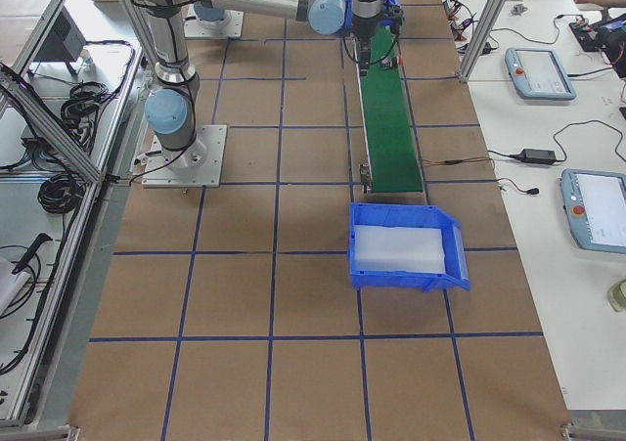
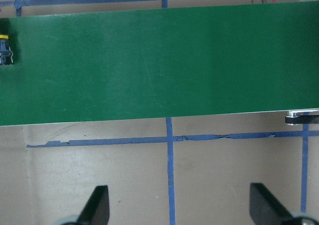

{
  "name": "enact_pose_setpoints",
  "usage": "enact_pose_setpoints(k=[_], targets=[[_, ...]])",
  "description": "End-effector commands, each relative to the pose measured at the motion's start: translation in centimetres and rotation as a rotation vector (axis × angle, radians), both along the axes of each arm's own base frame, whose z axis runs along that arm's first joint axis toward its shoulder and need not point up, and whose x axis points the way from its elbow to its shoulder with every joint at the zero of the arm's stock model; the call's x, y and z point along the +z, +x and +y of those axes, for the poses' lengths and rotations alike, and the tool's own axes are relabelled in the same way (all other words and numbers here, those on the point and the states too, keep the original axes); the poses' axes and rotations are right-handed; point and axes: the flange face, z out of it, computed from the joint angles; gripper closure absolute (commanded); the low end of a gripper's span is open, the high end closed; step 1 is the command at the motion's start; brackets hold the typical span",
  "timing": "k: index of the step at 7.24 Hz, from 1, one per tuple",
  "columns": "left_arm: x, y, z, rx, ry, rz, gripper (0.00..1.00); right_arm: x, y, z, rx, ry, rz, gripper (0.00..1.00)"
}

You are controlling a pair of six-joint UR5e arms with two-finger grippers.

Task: Transport two buttons from left to right
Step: 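Grasp the yellow-capped button with left gripper while right gripper grasps red button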

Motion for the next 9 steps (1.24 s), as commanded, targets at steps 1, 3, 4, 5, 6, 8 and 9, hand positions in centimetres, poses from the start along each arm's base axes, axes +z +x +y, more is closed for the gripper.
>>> enact_pose_setpoints(k=[1, 3, 4, 5, 6, 8, 9], targets=[[-1.8, -0.6, 1.4, 0.168, 0.054, 0.009, 0.02, -2.4, 1.0, -1.8, 0.014, -0.017, 0.0, 0.0], [-2.5, -0.3, 1.3, 0.271, 0.062, -0.016, 0.02, -2.9, 3.8, -2.5, 0.053, -0.04, -0.002, 0.0], [-3.1, -0.2, 1.2, 0.319, 0.07, -0.026, 0.02, -3.8, 4.8, -2.9, 0.009, -0.037, -0.008, 0.0], [-3.4, 0.0, 1.1, 0.344, 0.074, -0.026, 0.02, -4.3, 5.1, -3.7, -0.011, -0.057, -0.015, 0.0], [-4.0, 0.0, 0.6, 0.347, 0.059, -0.028, 0.02, -4.8, 5.2, -4.6, -0.045, -0.054, -0.012, 0.0], [-6.2, -0.1, 0.4, 0.35, 0.056, -0.035, 0.02, -5.2, 5.3, -5.3, -0.06, -0.051, -0.018, 0.0], [-7.4, -0.1, 0.3, 0.356, 0.053, -0.035, 0.02, -5.5, 5.7, -6.1, -0.057, -0.054, -0.02, 0.0]])
